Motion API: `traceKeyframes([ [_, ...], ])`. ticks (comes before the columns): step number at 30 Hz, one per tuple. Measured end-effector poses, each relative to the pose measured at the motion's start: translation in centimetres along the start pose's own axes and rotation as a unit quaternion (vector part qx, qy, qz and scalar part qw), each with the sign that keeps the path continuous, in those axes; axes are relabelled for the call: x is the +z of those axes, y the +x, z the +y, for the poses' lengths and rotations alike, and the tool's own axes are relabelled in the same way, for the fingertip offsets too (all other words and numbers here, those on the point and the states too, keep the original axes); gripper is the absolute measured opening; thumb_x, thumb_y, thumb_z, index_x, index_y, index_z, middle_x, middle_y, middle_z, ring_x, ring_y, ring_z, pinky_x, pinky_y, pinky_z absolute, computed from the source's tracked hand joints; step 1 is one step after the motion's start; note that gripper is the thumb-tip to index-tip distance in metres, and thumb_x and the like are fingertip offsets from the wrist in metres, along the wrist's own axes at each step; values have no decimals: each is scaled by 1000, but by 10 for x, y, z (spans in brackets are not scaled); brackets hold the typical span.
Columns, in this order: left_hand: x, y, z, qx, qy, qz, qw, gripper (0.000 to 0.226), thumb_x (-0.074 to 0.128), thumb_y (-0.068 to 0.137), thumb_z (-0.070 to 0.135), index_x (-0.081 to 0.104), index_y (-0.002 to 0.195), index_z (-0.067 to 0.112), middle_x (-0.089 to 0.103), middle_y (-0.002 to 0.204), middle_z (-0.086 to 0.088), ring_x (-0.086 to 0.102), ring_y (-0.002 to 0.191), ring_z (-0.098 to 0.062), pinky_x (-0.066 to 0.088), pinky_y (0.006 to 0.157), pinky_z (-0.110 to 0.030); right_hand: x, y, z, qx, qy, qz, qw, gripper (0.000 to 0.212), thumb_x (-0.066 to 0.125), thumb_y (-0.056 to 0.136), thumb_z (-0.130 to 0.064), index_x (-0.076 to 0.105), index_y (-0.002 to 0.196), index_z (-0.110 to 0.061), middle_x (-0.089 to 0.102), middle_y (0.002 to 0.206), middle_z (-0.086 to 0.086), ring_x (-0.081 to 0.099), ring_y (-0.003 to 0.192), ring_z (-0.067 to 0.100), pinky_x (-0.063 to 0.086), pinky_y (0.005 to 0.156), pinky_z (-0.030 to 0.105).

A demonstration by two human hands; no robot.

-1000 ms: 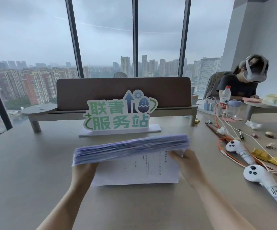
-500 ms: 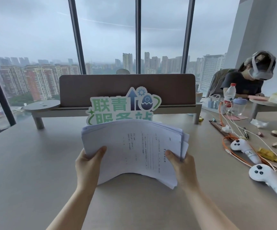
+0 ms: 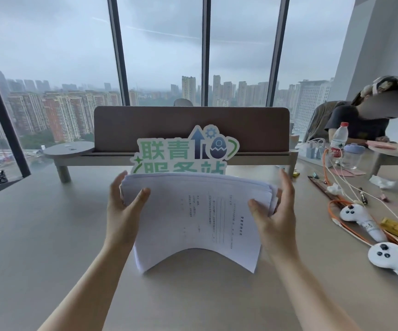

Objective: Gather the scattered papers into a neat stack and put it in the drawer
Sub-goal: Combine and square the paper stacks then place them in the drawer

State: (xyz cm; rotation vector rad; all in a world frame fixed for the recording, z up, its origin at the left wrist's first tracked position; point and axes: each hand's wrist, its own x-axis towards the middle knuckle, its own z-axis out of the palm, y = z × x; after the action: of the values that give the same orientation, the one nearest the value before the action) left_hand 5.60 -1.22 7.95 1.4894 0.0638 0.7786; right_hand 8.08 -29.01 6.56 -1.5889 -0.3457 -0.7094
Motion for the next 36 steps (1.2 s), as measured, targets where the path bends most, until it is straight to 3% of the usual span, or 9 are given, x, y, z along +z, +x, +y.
traceKeyframes([
  [5,-1,11,16,115,110,-40,986,61,71,84,21,44,135,43,55,123,13,50,114,6,40,98,-21,-2,17,-8,-173,-200,-27,964,39,58,90,-18,62,129,-20,57,128,-8,49,118,-2,45,98,23],
  [8,-6,13,13,143,172,-38,974,33,71,83,20,60,107,40,56,115,6,53,101,7,43,93,-19,-4,14,-3,-181,-212,6,960,30,56,90,-16,68,118,-15,58,124,-5,50,116,1,47,95,24],
  [11,-7,13,12,169,184,-26,968,26,72,82,14,62,103,27,57,114,2,54,104,-3,37,89,-4,-4,12,-3,-171,-230,-9,958,34,56,91,-17,65,123,-15,56,133,0,46,123,2,34,101,6],
  [15,-9,16,10,167,206,-44,963,39,74,78,9,62,107,32,57,118,5,53,112,-7,39,99,-18,-5,16,-7,-174,-234,-9,956,31,55,89,-19,69,117,-14,60,126,0,47,115,-6,37,96,5],
  [19,-9,16,11,133,181,-14,974,51,71,77,-1,59,98,44,62,99,8,61,92,-10,44,77,-7,-11,15,-1,-112,-163,-23,980,36,60,88,-22,62,123,-21,60,124,-12,55,113,-3,41,91,11],
  [23,-15,16,7,-6,8,-43,999,65,82,70,14,52,126,32,66,96,5,65,78,-1,52,71,-17,-13,7,1,72,107,-64,990,52,69,88,-9,48,135,-17,66,119,-8,67,101,6,53,79,20],
  [27,-17,12,-13,-135,-35,-102,985,61,91,44,43,72,92,12,76,83,-3,69,86,-30,56,66,-31,-7,0,10,181,177,-117,960,32,68,81,-23,69,108,-6,76,98,10,73,89,28,59,67,33],
  [30,-2,6,-8,-108,-40,-53,992,10,79,73,10,70,78,11,73,65,5,68,69,-21,54,57,-26,8,-1,5,205,122,-49,970,12,72,87,-20,76,81,-10,78,83,7,75,80,31,58,65,38],
  [36,-4,9,16,-31,-28,13,999,17,77,76,12,67,87,20,71,67,13,63,57,3,48,50,-11,6,14,-16,111,126,-52,984,22,67,88,-3,68,103,-19,76,89,-9,73,81,14,58,69,31],
])
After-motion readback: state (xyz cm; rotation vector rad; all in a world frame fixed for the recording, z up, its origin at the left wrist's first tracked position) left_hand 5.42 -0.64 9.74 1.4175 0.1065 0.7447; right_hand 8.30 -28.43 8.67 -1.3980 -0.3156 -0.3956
